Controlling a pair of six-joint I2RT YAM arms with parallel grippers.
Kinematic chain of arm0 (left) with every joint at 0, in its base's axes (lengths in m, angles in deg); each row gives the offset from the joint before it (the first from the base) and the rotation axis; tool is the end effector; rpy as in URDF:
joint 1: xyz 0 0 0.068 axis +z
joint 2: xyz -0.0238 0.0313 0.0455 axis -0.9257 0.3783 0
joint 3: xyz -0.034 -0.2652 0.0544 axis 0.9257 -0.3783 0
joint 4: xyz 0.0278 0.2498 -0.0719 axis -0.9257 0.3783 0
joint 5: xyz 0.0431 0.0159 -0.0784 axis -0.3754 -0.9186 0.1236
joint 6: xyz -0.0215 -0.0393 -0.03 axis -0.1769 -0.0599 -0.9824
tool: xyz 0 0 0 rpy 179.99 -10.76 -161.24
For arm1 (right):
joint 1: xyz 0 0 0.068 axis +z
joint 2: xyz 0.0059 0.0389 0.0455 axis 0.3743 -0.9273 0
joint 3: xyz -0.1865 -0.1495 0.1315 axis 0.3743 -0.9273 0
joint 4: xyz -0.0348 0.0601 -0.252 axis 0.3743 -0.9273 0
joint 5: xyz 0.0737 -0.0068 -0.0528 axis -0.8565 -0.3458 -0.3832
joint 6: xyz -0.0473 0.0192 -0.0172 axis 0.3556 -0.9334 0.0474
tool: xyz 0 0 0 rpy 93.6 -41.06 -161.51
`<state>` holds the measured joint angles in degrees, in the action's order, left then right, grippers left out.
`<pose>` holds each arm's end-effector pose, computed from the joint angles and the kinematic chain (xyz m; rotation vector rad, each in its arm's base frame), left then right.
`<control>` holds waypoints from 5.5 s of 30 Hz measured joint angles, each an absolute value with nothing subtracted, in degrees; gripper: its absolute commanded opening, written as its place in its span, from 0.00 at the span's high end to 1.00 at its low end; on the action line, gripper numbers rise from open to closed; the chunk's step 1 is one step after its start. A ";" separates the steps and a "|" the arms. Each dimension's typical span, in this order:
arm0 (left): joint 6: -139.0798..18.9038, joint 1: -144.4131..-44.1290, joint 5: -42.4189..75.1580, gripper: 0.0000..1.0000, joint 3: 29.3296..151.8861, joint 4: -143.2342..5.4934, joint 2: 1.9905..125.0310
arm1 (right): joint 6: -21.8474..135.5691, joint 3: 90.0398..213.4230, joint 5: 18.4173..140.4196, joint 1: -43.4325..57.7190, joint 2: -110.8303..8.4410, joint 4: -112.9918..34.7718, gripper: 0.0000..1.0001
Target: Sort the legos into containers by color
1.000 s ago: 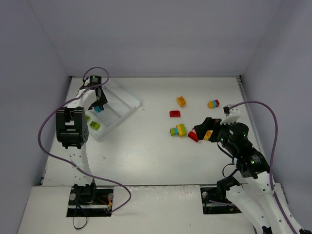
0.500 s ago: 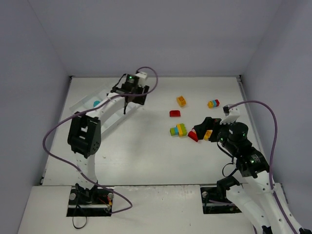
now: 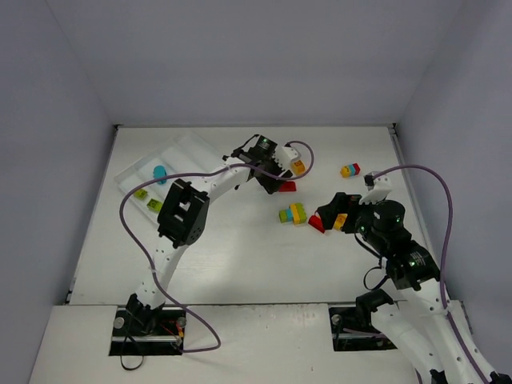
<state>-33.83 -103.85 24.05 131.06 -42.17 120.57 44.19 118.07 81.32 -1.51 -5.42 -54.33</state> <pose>0.4195 -0.3179 0.2058 1.1376 2.0742 -0.5091 0.1383 0.0553 0.3367 -0.0907 1.7650 0.5971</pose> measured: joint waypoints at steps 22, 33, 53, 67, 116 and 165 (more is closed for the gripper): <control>-29.79 -105.92 30.63 0.64 147.60 -35.43 132.81 | 44.17 117.96 81.82 -0.97 -6.01 -54.18 0.00; -34.95 -105.46 27.66 0.91 132.21 -43.46 123.98 | 44.15 117.96 81.89 -0.88 -6.63 -54.15 0.00; -70.35 -83.65 -7.62 0.79 107.21 -49.69 98.10 | 44.15 117.96 82.22 -0.49 -5.88 -54.15 0.00; -76.65 -80.81 -8.82 0.48 109.59 -44.66 104.72 | 44.12 117.94 82.37 -0.12 -5.73 -54.15 0.00; -87.14 -104.26 -0.56 0.29 125.09 -50.04 107.26 | 47.38 122.14 89.32 0.23 -20.35 -48.82 0.00; -59.16 -85.18 3.73 0.29 82.60 -40.27 50.56 | 74.27 161.96 77.98 -0.09 -91.87 -30.70 1.00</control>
